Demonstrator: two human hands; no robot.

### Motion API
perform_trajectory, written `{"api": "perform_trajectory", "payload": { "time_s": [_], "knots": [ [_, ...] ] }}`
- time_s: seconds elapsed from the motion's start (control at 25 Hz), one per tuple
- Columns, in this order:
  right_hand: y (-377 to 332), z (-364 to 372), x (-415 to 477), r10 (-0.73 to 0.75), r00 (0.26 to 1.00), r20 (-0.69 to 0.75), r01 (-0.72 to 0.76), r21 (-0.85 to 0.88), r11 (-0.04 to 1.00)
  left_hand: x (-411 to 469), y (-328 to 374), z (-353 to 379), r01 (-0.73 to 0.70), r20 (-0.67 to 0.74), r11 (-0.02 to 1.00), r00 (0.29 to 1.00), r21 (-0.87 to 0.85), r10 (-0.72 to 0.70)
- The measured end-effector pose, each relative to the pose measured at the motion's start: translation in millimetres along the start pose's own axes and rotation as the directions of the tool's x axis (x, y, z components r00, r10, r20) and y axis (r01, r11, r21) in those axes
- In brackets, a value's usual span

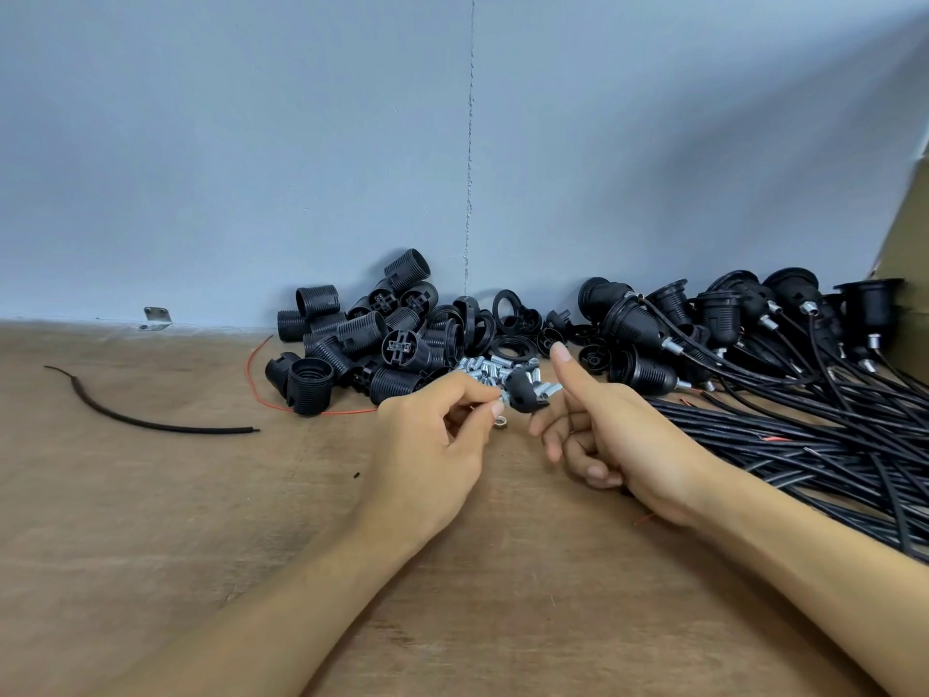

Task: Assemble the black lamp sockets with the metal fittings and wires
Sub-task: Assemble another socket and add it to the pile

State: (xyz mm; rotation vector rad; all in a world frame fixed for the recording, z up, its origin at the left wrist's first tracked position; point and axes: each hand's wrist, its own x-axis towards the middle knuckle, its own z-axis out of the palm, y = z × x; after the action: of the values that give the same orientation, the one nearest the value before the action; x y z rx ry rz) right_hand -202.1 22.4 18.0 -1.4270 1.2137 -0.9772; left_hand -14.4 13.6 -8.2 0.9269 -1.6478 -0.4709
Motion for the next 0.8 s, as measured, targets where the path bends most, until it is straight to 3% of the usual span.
{"api": "perform_trajectory", "payload": {
  "time_s": [0.28,0.52,0.8],
  "knots": [
    [-3.3,-9.0,1.5,-0.115,0.991,0.064,0.102,0.179,0.979,-0.6,0.7,0.3,0.037,0.036,0.999,0.999,-0.02,-0.036],
    [-3.4,-6.5,-2.5,-0.059,0.994,0.095,0.066,-0.069,0.995,-0.4,2.0,-1.0,0.041,0.005,0.999,0.999,-0.029,-0.041],
    [-3.1,-8.0,-3.1,-0.11,0.986,0.127,0.098,0.099,0.99,3.0,-1.7,-0.9,0.09,0.003,0.995,0.996,-0.044,-0.09]
  ]
}}
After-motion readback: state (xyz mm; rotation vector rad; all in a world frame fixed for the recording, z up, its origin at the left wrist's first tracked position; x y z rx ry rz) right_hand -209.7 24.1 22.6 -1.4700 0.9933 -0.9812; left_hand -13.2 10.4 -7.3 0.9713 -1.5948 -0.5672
